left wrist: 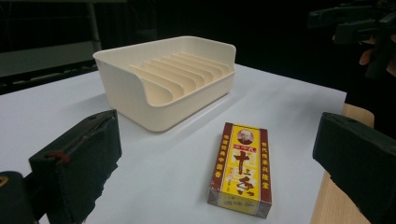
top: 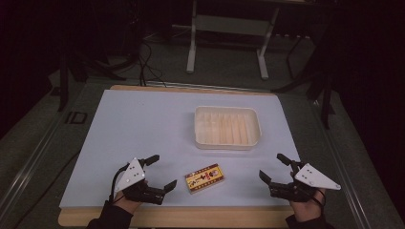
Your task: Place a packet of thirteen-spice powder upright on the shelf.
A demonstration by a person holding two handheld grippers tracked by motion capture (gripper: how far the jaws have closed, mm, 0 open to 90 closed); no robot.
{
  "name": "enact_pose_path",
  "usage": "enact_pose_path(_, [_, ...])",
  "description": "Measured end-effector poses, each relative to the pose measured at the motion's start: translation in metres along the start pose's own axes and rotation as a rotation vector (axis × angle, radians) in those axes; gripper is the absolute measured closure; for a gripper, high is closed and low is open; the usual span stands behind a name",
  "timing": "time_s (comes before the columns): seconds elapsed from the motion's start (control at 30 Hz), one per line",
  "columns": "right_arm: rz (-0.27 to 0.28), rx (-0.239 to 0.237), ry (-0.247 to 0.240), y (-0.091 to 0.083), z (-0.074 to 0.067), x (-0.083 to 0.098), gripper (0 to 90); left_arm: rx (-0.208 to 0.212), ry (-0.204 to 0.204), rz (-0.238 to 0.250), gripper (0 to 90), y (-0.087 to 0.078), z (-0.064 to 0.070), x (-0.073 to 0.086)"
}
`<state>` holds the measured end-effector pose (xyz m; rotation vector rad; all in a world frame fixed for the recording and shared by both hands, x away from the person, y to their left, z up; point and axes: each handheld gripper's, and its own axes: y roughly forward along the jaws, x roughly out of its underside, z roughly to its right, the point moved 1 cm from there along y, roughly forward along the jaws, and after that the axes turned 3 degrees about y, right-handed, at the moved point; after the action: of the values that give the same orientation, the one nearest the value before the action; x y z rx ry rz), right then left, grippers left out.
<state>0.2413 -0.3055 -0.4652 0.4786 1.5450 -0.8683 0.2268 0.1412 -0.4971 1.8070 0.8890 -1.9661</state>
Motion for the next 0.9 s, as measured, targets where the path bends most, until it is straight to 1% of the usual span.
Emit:
enact_pose_path(0.07, [-0.010,0.002,-0.002,0.001,-0.001,0.001,13.5,-0.001,-0.006,-0.001,2.0,0.000,0.000,0.000])
enact_pose_path(0.17, [-0.010,0.000,-0.006,0.001,-0.002,0.001,13.5,-0.003,0.007,-0.019,2.0,0.001,0.001,0.000])
enact_pose_path(0.2, [-0.008,-0.001,-0.007,0.001,-0.002,0.001,13.5,-0.002,0.011,-0.018,2.0,0.001,0.002,0.000])
enact_pose_path(0.23, [-0.008,0.000,-0.008,0.001,-0.002,0.001,13.5,-0.001,0.006,-0.020,2.0,0.001,0.002,-0.001])
enact_pose_path(0.37, [-0.012,-0.001,-0.001,0.001,-0.002,0.001,13.5,-0.002,-0.007,-0.007,2.0,0.001,0.003,-0.002])
enact_pose_path(0.43, [-0.017,-0.004,-0.008,0.002,-0.003,0.001,13.5,-0.010,-0.015,0.008,2.0,0.000,0.004,-0.005])
enact_pose_path(0.5, [-0.013,-0.006,-0.011,0.002,-0.004,0.000,13.5,-0.007,-0.020,0.017,2.0,-0.001,0.004,-0.007])
enact_pose_path(0.53, [-0.013,-0.005,-0.013,0.002,-0.005,0.000,13.5,-0.002,-0.037,0.028,2.0,-0.002,0.004,-0.009])
enact_pose_path(0.57, [-0.014,-0.005,-0.015,0.001,-0.005,0.000,13.5,-0.002,-0.037,0.028,2.0,-0.002,0.004,-0.009])
enact_pose_path(0.6, [-0.014,-0.008,-0.015,0.001,-0.005,0.000,13.5,0.011,-0.057,0.028,2.0,-0.002,0.005,-0.011])
enact_pose_path(0.67, [-0.013,-0.009,-0.015,0.001,-0.005,0.000,13.5,0.015,-0.081,0.038,2.0,-0.001,0.006,-0.015])
enact_pose_path(0.7, [-0.013,-0.009,-0.014,0.002,-0.005,0.000,13.5,0.015,-0.081,0.038,2.0,-0.001,0.006,-0.015])
enact_pose_path(0.73, [-0.014,-0.010,-0.011,0.002,-0.005,0.000,13.5,0.030,-0.105,0.051,2.0,0.000,0.008,-0.018])
enact_pose_path(0.9, [-0.011,-0.013,-0.009,0.002,-0.005,-0.001,13.5,0.030,-0.116,0.035,2.0,0.005,0.011,-0.028])
